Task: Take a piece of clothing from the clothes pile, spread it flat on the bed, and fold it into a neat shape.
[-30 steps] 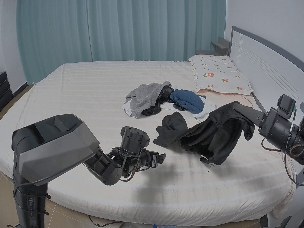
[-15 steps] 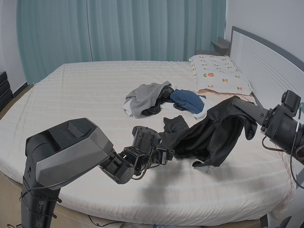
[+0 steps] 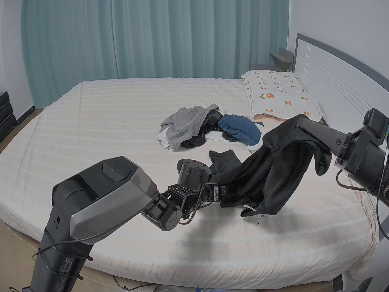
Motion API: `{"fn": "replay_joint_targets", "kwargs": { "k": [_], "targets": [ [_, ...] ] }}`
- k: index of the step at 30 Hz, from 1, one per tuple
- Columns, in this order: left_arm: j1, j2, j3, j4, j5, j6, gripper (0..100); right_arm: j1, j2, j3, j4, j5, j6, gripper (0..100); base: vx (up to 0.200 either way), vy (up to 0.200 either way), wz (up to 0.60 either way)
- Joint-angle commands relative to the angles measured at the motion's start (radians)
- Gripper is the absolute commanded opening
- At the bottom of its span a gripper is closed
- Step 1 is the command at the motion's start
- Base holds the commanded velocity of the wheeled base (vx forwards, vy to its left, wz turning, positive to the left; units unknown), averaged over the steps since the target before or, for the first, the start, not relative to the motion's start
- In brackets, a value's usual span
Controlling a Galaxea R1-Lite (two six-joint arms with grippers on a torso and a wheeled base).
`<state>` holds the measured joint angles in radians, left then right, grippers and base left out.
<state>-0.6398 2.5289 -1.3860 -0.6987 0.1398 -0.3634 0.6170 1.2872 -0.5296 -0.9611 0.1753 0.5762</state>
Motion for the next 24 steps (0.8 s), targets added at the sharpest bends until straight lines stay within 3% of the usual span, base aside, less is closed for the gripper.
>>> {"fn": "replay_joint_targets", "kwargs": {
  "k": [1, 5, 6, 12, 20, 24],
  "targets": [
    [0.012, 0.051, -0.044, -0.018, 0.000, -0.006, 100, -0.020, -0.005, -0.024, 0.001, 0.004, 0.001, 0, 0.000, 0.000, 0.00],
    [0.025, 0.082, -0.084, -0.019, -0.002, -0.045, 100, -0.043, 0.000, -0.035, 0.002, 0.019, 0.002, 0, 0.000, 0.000, 0.00],
    [0.026, 0.088, -0.093, -0.021, -0.008, -0.069, 0, -0.054, 0.006, -0.033, 0.002, 0.029, 0.005, 0, 0.000, 0.000, 0.00],
    [0.032, 0.087, -0.104, -0.016, -0.008, -0.160, 0, -0.111, 0.017, -0.021, 0.002, 0.070, 0.010, 0, 0.000, 0.000, 0.00],
    [0.034, -0.105, 0.131, 0.005, -0.016, -0.215, 0, -0.194, 0.118, 0.002, -0.002, 0.075, 0.010, 0, 0.000, 0.000, 0.00],
    [0.034, -0.294, 0.228, 0.123, -0.068, -0.296, 0, -0.211, 0.204, 0.029, -0.015, 0.069, 0.005, 0, 0.000, 0.000, 0.00]
  ]
}}
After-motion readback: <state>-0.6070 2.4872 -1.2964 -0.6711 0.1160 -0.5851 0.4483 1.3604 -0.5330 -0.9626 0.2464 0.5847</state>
